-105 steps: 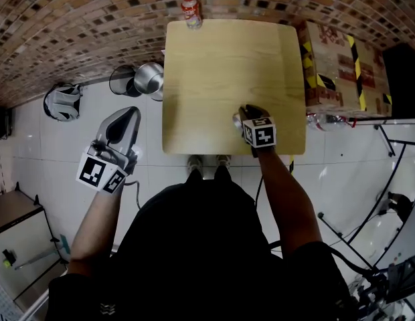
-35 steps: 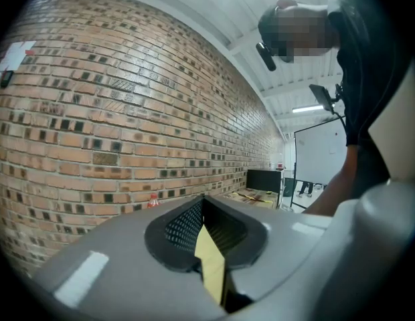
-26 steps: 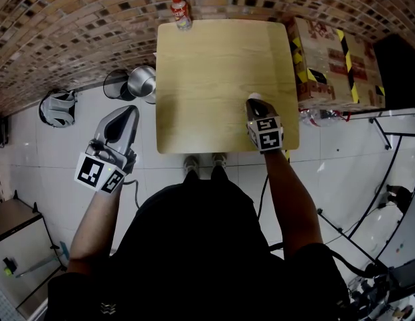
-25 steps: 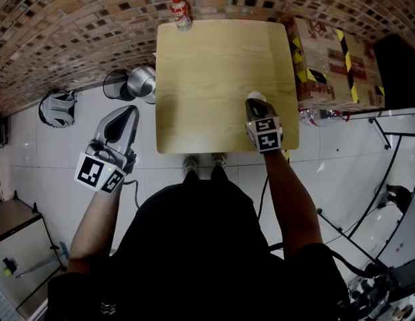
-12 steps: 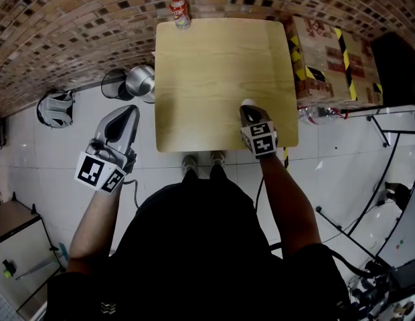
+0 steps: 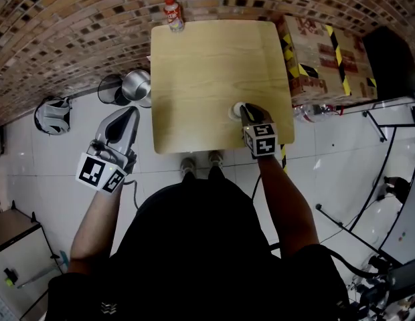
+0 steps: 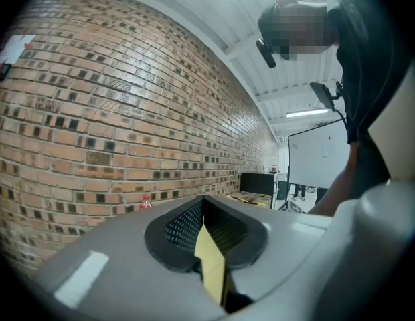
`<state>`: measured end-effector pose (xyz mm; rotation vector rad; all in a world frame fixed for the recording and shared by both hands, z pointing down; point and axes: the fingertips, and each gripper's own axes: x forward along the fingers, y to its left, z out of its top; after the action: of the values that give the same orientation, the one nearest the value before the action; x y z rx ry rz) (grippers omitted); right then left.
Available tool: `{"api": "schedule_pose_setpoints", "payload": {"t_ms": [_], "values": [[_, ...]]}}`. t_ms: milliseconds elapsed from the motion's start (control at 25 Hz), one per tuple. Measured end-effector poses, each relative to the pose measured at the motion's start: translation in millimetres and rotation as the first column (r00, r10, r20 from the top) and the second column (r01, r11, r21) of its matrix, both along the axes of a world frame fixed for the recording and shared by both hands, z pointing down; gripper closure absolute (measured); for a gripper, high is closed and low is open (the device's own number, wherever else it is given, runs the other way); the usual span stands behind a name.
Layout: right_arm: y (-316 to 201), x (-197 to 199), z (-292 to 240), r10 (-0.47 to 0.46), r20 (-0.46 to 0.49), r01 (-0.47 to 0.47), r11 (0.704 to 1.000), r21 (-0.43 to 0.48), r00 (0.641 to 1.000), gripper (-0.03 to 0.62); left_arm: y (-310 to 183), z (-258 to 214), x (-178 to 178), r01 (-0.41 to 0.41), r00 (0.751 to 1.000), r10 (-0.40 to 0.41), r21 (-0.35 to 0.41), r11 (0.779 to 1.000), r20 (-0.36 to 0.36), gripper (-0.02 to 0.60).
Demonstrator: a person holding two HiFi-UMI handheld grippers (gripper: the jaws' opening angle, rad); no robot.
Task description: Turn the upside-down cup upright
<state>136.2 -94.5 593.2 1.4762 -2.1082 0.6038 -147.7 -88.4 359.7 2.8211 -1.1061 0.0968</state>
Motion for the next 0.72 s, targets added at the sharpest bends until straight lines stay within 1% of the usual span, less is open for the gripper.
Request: {"api": "schedule_pose_setpoints", "payload": {"t_ms": [80, 120, 240, 360, 600, 720], "values": [[-2.0, 17.3, 4.5, 0.071, 0.013, -0.071, 0.997, -0.033, 0.997, 0.521, 2.8, 2.1, 2.3, -0.007, 1.000, 0.007, 0.003, 1.000, 0.004, 0.580], [-2.2, 24.6, 9.2, 0.103, 0.029, -0.101, 0.993, -0.062, 0.994, 0.501, 4.7, 3.1, 3.7, -0.011, 1.000, 0.011, 0.005, 1.000, 0.008, 0.578], [-3.0, 37.5, 23.3, 0.171, 0.096, -0.156, 0.977, -0.145, 0.981, 0.490, 8.7, 3.9, 4.9, -0.016, 1.000, 0.016, 0.008, 1.000, 0.020, 0.578], [-4.3, 38.5, 28.7, 0.198, 0.144, -0.171, 0.968, -0.181, 0.969, 0.485, 9.0, 1.9, -0.5, -0.003, 1.000, 0.003, 0.011, 1.000, 0.024, 0.578], [-2.2, 32.9, 39.8, 0.225, 0.184, -0.174, 0.951, -0.256, 0.957, 0.491, 7.6, -1.2, -10.1, 0.024, 0.999, -0.025, 0.015, 1.000, 0.025, 0.578], [-2.6, 30.7, 40.9, 0.230, 0.203, -0.173, 0.949, -0.264, 0.952, 0.508, 8.0, -2.3, -10.7, 0.030, 0.999, -0.030, 0.011, 0.999, 0.017, 0.578]]}}
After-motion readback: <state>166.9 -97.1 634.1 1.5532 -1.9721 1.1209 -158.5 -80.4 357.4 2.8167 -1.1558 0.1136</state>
